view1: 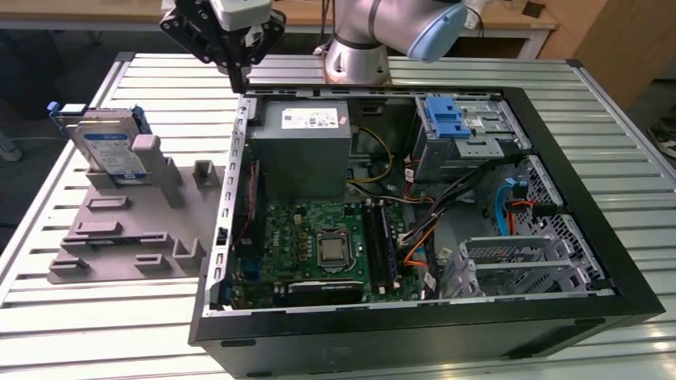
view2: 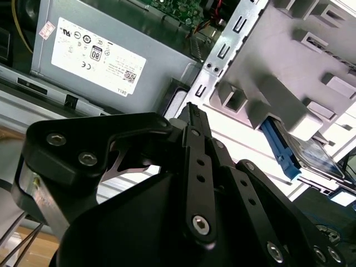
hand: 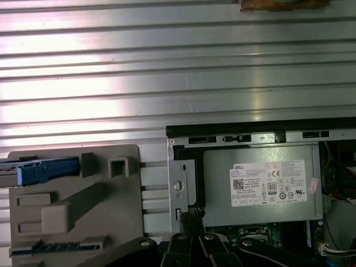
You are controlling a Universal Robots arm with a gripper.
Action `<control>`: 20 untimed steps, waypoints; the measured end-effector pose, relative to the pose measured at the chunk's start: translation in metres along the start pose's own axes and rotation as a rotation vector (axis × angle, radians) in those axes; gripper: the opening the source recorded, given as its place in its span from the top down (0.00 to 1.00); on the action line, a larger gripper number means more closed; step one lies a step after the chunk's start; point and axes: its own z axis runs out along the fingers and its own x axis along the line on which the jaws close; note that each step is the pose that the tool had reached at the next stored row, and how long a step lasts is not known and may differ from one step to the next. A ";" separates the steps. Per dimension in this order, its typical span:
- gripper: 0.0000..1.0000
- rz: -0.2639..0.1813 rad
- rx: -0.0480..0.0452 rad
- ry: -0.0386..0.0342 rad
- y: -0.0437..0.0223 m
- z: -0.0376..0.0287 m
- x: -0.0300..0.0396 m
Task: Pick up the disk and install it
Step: 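Reach for the disk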
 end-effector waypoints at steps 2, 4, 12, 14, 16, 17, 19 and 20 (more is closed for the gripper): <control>0.89 0.000 0.0000 0.0001 0.0000 0.0001 0.0015; 0.89 0.000 0.0000 0.0000 0.0000 0.0002 0.0029; 0.89 0.000 0.0000 0.0000 0.0002 0.0008 0.0081; 0.89 0.000 0.0000 0.0001 0.0004 0.0010 0.0094; 0.89 0.000 0.0001 0.0002 0.0005 0.0012 0.0106; 0.89 0.000 0.0001 0.0002 0.0006 0.0013 0.0113; 0.89 0.000 0.0000 0.0001 0.0008 0.0015 0.0127; 0.89 0.000 0.0000 0.0002 0.0008 0.0016 0.0133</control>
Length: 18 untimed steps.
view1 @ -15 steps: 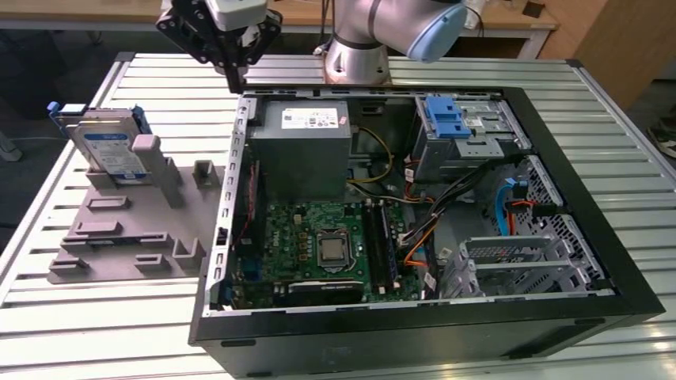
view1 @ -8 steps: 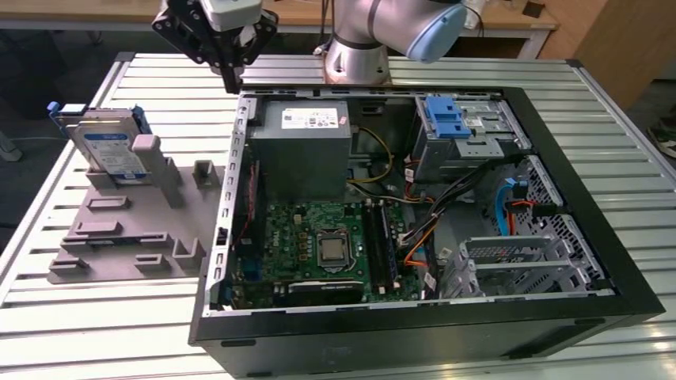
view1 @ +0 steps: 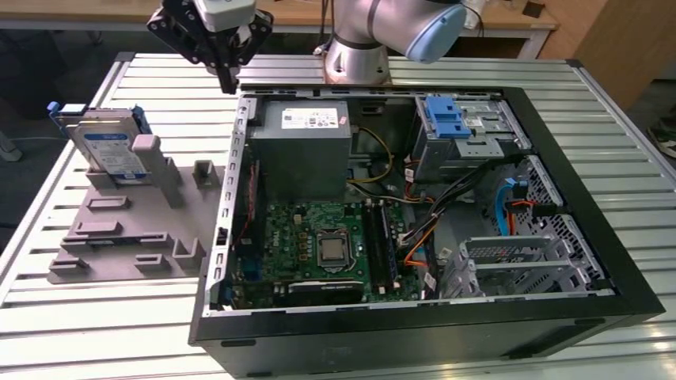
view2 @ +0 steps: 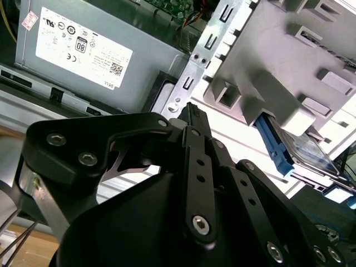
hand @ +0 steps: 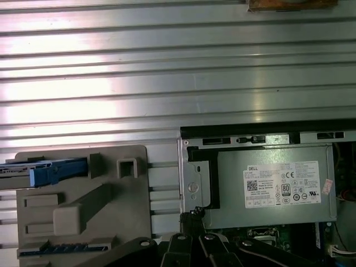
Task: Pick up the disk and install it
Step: 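Reach for the disk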
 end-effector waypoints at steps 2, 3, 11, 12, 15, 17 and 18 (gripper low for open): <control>0.89 0.000 0.0000 0.0001 0.0002 0.0002 0.0013; 0.89 0.000 0.0000 0.0000 0.0002 0.0003 0.0020; 0.89 0.000 0.0001 0.0003 0.0010 0.0010 0.0065; 0.89 0.000 0.0002 0.0003 0.0010 0.0011 0.0070; 0.89 0.000 0.0001 0.0004 0.0013 0.0014 0.0086; 0.89 0.000 0.0000 0.0003 0.0015 0.0016 0.0097; 0.89 0.000 0.0001 0.0003 0.0016 0.0017 0.0102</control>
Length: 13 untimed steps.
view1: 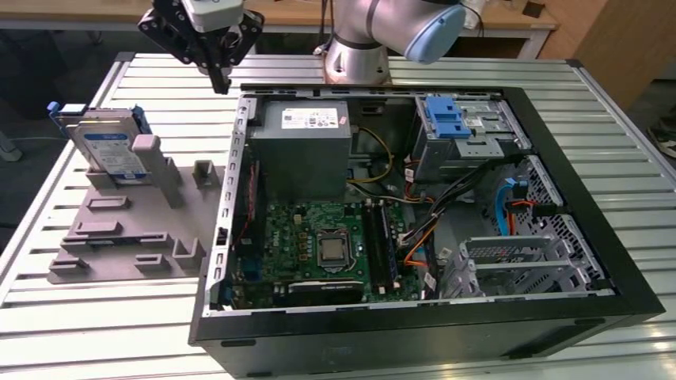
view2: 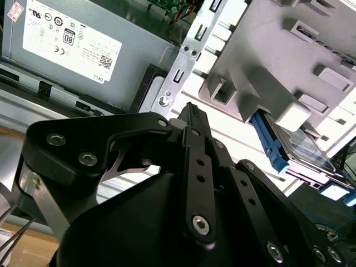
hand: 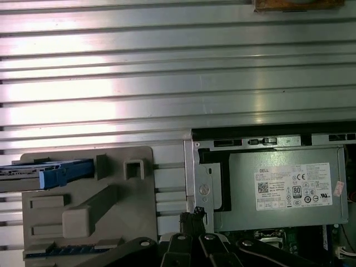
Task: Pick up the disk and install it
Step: 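Reach for the disk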
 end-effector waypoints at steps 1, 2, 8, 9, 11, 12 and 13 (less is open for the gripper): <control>0.89 0.000 0.0000 0.0000 0.0001 0.0001 0.0005; 0.89 0.000 0.0000 0.0001 0.0002 0.0002 0.0010; 0.89 0.000 0.0000 0.0001 0.0004 0.0007 0.0032; 0.89 0.000 0.0000 0.0001 0.0005 0.0008 0.0033; 0.89 0.000 0.0000 0.0001 0.0006 0.0009 0.0037; 0.89 0.000 0.0000 0.0001 0.0006 0.0010 0.0039; 0.89 0.000 0.0000 0.0001 0.0006 0.0011 0.0041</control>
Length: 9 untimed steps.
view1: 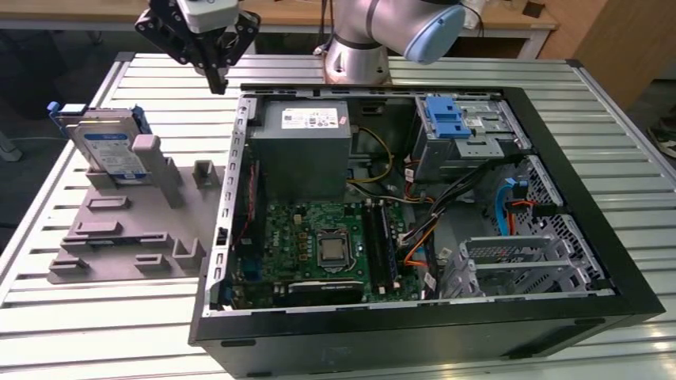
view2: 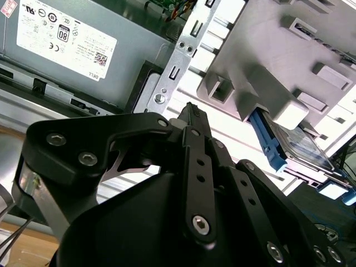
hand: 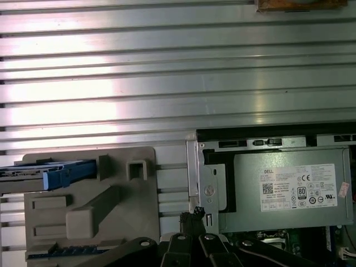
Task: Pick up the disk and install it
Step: 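Reach for the disk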
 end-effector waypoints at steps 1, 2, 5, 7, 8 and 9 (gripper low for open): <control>0.89 0.000 0.0001 0.0001 0.0000 0.0000 0.0001; 0.89 0.000 0.0001 0.0003 0.0000 0.0002 0.0002; 0.89 0.000 0.0000 0.0003 0.0000 0.0003 0.0002; 0.89 0.000 0.0000 0.0002 0.0000 0.0004 0.0004; 0.89 0.000 0.0000 0.0003 0.0000 0.0005 0.0005; 0.89 0.000 0.0001 0.0005 -0.0001 0.0005 0.0006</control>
